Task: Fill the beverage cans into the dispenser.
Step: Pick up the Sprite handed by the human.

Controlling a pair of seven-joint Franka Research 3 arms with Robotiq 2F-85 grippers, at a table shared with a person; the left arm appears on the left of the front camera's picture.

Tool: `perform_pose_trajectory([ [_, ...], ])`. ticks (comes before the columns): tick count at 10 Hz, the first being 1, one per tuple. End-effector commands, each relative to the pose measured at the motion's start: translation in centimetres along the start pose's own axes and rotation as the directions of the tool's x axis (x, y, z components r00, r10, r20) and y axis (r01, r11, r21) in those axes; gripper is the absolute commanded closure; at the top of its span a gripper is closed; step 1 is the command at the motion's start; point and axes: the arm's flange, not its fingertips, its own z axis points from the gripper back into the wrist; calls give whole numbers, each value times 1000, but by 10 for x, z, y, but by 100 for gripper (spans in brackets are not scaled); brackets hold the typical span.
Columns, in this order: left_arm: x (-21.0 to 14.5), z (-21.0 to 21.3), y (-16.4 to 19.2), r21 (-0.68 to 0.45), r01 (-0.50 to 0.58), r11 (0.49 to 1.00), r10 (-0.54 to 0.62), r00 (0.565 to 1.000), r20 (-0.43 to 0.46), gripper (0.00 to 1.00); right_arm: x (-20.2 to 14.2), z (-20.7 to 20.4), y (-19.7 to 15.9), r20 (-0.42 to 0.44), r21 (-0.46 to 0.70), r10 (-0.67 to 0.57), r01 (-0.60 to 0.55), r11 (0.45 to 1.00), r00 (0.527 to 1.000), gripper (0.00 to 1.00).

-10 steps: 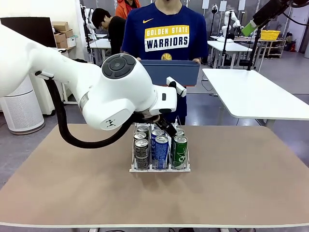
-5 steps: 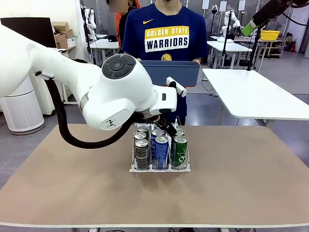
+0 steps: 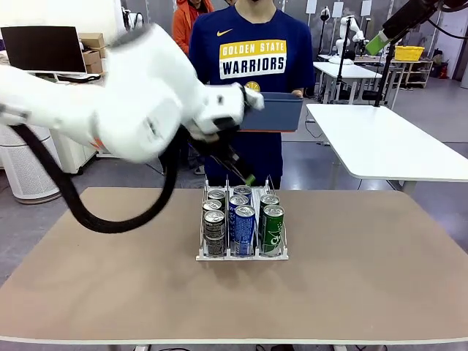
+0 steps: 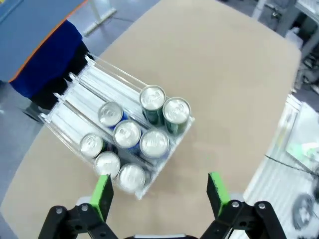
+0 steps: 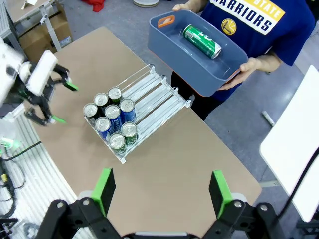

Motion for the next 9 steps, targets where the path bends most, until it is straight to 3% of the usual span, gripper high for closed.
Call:
perform_pose_trajectory([
  [1, -9, 78, 46, -79, 50, 996, -52, 998, -28, 0, 0, 0, 1, 0, 0, 0, 0, 1000, 1000, 0],
  [2, -9, 113, 56, -121, 89, 989, -90, 996, -2, 0, 0, 0, 1, 0, 0, 0, 0, 1000, 1000, 0],
  [4, 3, 168, 73, -100, 137, 986, -134, 990, 36, 0, 0, 0, 1, 0, 0, 0, 0, 1000, 1000, 0],
  [5, 8, 189, 79, -80, 153, 985, -152, 988, 11, 0, 0, 0, 1, 0, 0, 0, 0, 1000, 1000, 0],
  [9, 26, 235, 105, 72, 112, 991, -111, 994, -24, 0, 0, 0, 1, 0, 0, 0, 0, 1000, 1000, 0],
])
